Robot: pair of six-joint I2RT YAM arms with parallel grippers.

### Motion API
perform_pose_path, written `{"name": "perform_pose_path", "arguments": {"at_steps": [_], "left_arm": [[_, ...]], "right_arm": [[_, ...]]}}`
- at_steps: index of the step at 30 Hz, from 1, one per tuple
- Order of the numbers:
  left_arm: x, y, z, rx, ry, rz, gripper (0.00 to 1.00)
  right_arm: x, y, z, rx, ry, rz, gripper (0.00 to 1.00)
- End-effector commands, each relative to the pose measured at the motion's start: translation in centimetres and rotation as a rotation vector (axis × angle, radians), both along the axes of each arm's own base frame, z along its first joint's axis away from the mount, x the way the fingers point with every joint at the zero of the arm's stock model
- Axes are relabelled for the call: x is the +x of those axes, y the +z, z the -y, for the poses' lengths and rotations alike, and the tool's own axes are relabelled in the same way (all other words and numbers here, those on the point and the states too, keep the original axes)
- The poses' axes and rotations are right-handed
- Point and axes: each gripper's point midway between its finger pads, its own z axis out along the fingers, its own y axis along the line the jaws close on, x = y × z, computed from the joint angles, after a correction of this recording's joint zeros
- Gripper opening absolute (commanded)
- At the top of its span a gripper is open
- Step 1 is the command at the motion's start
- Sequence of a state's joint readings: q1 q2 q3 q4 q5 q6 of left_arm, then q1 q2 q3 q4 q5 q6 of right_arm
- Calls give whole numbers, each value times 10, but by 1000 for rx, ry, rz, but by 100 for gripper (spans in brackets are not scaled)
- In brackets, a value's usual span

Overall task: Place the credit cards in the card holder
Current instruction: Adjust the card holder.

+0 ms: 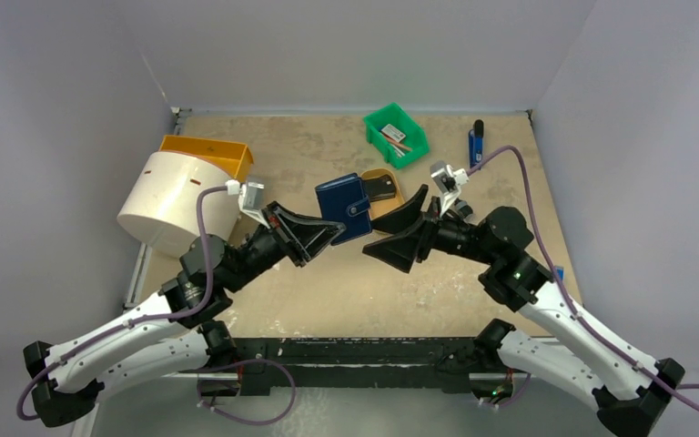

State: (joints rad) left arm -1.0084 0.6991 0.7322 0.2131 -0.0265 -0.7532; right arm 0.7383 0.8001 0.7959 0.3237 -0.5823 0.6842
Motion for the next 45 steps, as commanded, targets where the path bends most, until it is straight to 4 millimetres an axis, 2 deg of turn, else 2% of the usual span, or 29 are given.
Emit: {"name": "perform_pose_path", "arguments": {"at_steps": [1,5,13,26,30,35,38,39,42,43,45], "left_arm": [[15,14,-22,-110,126,-58,0],[19,9,-25,-181,137,-120,0],[18,5,-11,-200,91,-154,0],[20,-1,-1,-231,56,-199,0],[22,-3,6,-214,48,-208,0],[23,-16,21,-183,18,-229,0],[27,-22,21,-159,38,-233,0],[29,-23,19,-148,58,-231,6],[41,-24,4,-74,169,-229,51],[47,-29,-4,-30,227,-239,60],[57,-39,-21,45,332,-256,70]], "right_arm": [[18,-5,15,-36,-159,24,82],[21,-12,10,-1,-153,-28,80],[27,-12,-7,142,-87,-141,75],[24,3,0,315,-23,-150,64],[24,4,0,315,-14,-146,52],[21,7,0,310,4,-129,25],[17,9,3,279,-6,-92,11],[16,13,5,264,-18,-68,8],[23,12,14,145,-123,-20,2],[29,7,18,81,-177,-14,0],[43,-7,30,-38,-293,-29,0]]}}
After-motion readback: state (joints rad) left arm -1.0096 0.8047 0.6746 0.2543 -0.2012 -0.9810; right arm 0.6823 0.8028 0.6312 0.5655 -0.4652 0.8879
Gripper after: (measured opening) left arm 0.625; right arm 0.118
